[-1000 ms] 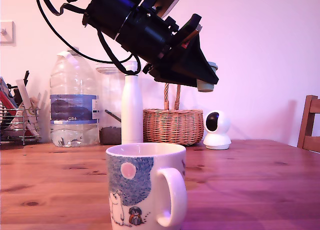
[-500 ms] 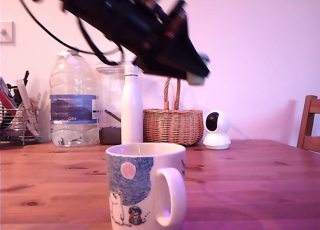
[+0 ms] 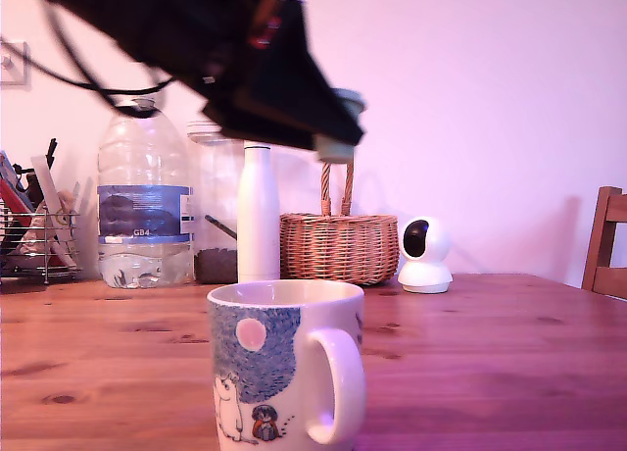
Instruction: Pick up the coffee capsules from the table one by one and drop them inside the nearest coffee cup
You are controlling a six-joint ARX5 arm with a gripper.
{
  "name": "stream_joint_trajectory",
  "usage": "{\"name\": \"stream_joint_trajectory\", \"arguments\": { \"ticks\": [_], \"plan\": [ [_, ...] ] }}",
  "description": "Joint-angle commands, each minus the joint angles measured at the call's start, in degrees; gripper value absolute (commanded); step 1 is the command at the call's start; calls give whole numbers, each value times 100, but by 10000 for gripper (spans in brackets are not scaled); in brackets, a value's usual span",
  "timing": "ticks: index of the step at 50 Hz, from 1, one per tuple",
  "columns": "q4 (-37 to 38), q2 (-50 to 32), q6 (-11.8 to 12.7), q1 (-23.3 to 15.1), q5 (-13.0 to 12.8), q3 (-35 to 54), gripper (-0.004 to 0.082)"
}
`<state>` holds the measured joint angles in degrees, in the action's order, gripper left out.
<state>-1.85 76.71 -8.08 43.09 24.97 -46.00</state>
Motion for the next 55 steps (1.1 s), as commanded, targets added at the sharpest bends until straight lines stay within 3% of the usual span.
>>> {"name": "stream_joint_trajectory", "arguments": {
  "ticks": [1, 15, 28, 43, 55],
  "plan": [
    [-4, -168, 79, 15, 0, 236, 201],
    [-201, -638, 208, 15, -114, 887, 201],
    [-686, -1054, 208, 15, -470, 1163, 201],
    [-992, -1176, 212, 35, -671, 1093, 201],
    [-1641, -920, 181, 149, -988, 553, 201]
  ]
}}
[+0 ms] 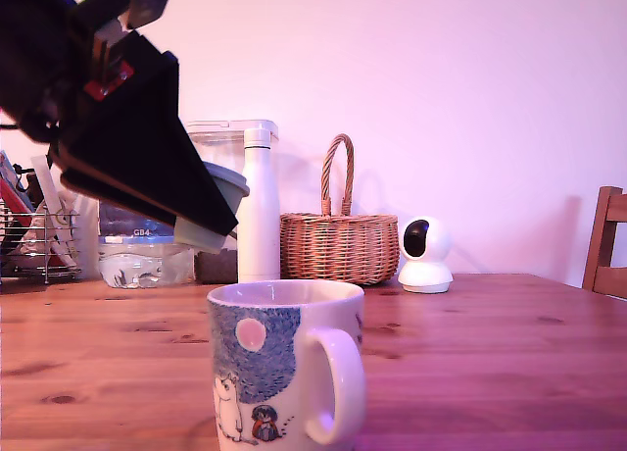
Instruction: Pick up the coffee capsules from the table one by one and drop them inside the nearest coffee cup
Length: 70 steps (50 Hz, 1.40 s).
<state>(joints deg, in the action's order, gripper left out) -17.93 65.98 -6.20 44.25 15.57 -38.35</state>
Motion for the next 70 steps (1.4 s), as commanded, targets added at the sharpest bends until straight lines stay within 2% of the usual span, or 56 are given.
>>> {"name": "stream_joint_trajectory", "arguments": {
  "ticks": [1, 33, 70],
  "plan": [
    [-68, 212, -11, 48, -48, -271, 201],
    [-1650, 2076, -284, 612, -175, -2004, 201],
    [-1847, 2146, -289, 654, -175, -2009, 215]
  ]
}}
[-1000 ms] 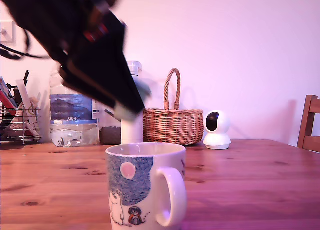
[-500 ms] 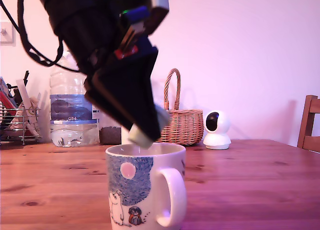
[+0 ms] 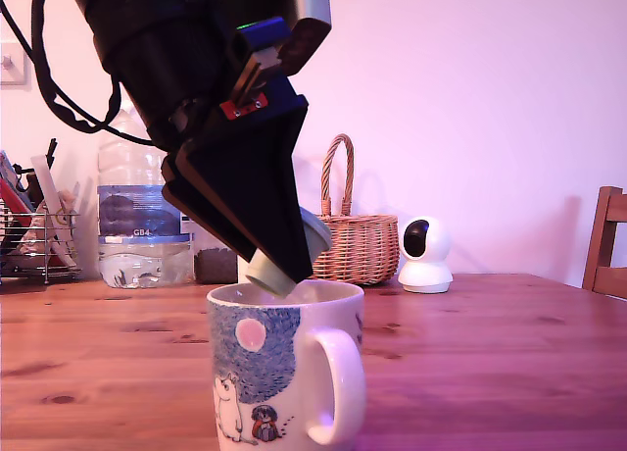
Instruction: Pick up the coffee capsules from the table one by one and drop them inside the nearest coffee cup
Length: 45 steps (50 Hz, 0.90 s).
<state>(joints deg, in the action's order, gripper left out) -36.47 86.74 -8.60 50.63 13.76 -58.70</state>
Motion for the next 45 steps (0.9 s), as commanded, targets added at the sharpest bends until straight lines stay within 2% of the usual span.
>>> {"name": "stream_joint_trajectory", "arguments": {
  "ticks": [1, 3, 8, 11, 21, 24, 27, 32, 33, 35, 37, 45],
  "plan": [
    [7, 70, -48, 15, 7, 26, 231],
    [7, 70, -50, 15, 7, 26, 284],
    [26, 70, -50, 13, 2, 26, 475],
    [50, 70, -48, 13, -37, 26, 548],
    [-9, 70, -44, 15, -72, 26, 546],
    [-17, 70, -46, 15, -61, 26, 507],
    [-9, 68, -46, 15, -39, 26, 426],
    [37, 61, -155, 15, 85, 26, 210],
    [55, 59, -247, 15, 162, 26, 170],
    [120, 57, -269, 15, 221, 26, 60],
    [190, 57, -345, 15, 337, 26, -16],
    [577, 22, -367, 15, 424, 31, -19]
  ]
}}
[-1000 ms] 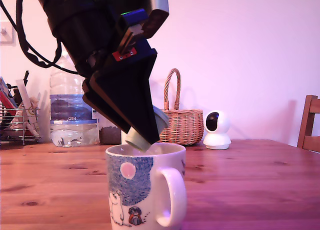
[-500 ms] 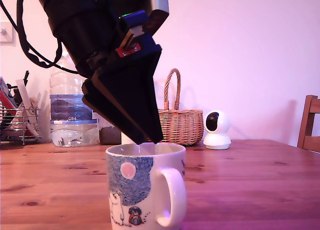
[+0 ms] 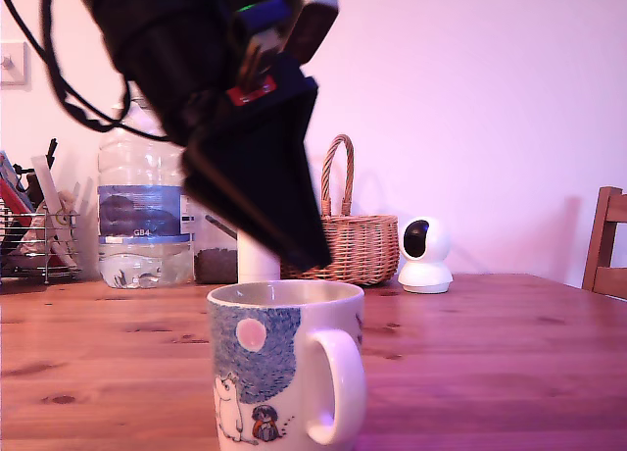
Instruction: Pick up the coffee capsules from the table one by one and drop them inside the nearest coffee cup
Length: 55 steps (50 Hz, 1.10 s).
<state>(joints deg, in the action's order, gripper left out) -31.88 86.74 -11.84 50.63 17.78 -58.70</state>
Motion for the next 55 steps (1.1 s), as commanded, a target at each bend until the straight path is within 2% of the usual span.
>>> {"name": "stream_joint_trajectory", "arguments": {
  "ticks": [1, 11, 17, 23, 26, 29, 30, 35, 46, 49, 50, 51, 55],
  "plan": [
    [166, 13, -42, 15, 22, 31, -19],
    [929, -407, -15, -2, 15, 199, -19],
    [1410, -848, 140, -142, 13, 463, -19],
    [1853, -1300, 238, -409, -7, 791, -19],
    [2059, -1552, 409, -590, -20, 984, -19],
    [2155, -1773, 452, -789, -24, 1141, -19],
    [2203, -1840, 553, -846, -26, 1187, -19],
    [2343, -2192, 662, -1200, -35, 1443, -19],
    [2424, -2983, 885, -1923, -417, 1961, -19],
    [2424, -3206, 920, -2100, -553, 2079, -19],
    [2424, -3272, 920, -2155, -669, 2114, -19],
    [2424, -3359, 1025, -2214, -741, 2155, -19],
    [2376, -3646, 1123, -2439, -874, 2262, -19]
  ]
}}
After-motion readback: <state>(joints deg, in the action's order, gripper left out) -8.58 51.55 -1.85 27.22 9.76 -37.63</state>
